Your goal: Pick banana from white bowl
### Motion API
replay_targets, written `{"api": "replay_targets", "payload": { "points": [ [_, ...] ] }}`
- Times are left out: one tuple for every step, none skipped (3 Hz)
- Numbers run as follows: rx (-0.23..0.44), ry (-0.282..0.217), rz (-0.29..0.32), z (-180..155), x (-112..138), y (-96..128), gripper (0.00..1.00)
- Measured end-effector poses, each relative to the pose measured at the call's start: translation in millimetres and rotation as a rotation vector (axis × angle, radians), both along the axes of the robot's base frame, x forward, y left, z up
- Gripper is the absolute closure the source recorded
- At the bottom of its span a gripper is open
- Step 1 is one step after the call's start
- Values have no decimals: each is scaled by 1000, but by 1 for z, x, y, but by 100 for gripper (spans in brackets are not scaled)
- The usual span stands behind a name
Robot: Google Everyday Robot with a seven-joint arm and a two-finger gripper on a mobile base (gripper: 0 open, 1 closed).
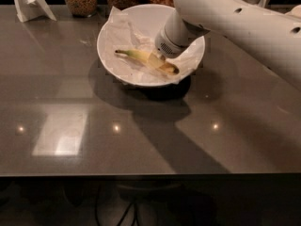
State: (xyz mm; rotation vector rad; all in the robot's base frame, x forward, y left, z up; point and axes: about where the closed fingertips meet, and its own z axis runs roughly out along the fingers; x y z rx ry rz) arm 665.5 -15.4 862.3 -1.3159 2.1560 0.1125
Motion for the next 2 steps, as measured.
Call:
{"api": "replay_targets", "payload": {
  "points": [
    [-10,-20,2,16,-3,3,100],
    [-4,-40,14,34,-9,5,100]
  ]
}}
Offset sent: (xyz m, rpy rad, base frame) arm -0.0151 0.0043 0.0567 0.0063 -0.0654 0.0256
